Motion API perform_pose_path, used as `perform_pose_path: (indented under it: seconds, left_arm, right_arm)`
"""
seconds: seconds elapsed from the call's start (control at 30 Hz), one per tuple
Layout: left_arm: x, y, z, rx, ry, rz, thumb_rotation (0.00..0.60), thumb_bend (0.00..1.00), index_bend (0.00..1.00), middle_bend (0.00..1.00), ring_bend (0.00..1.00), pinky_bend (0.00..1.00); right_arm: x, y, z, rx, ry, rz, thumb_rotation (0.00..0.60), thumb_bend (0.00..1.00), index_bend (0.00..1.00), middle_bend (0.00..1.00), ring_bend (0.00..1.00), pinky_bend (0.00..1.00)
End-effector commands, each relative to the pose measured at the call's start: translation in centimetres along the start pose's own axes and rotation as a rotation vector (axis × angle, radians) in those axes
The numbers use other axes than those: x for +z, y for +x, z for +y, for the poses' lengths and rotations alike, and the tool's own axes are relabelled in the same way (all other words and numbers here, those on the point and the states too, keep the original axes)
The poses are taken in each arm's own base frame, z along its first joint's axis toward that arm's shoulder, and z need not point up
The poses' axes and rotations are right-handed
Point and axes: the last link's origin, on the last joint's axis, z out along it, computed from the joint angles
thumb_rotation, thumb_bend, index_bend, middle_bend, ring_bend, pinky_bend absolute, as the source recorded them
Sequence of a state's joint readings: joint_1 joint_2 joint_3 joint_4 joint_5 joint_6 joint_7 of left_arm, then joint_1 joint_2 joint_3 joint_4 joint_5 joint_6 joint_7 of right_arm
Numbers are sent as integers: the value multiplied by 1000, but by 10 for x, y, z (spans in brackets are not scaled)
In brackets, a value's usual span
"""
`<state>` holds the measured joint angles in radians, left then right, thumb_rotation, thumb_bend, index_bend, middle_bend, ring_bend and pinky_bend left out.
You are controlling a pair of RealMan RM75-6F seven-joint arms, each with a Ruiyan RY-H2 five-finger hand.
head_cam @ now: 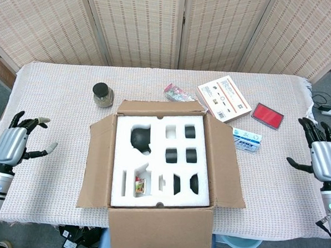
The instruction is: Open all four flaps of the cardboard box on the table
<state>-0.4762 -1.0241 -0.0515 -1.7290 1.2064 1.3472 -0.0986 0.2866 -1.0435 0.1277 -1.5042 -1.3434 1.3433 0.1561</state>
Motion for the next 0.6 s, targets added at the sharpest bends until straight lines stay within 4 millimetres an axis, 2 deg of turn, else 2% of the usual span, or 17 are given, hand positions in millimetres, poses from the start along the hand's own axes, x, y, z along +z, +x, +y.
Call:
perform_pose_path:
  seconds: [0.03,0.37,0.47,0.6]
  left_arm:
    - [-16,-9,-1,22,10,15,351,275,271,384,286,0]
    - [-64,-25,-4,83,8,66,414,278,272,384,286,0]
    - [-75,-28,-2,107,-14,83,455,279,272,384,286,0]
    - [-85,-32,0,126,-35,95,466,279,272,384,286,0]
  right_arm:
    - [-15,-9,5,12,-20,-9,600,203,0,98,208,40]
    - [-48,-23,9,40,-53,-37,600,203,0,103,211,43]
    - [-52,-26,8,49,-55,-51,600,202,0,103,212,43]
    - [-57,-27,7,54,-49,-39,600,202,0,103,212,43]
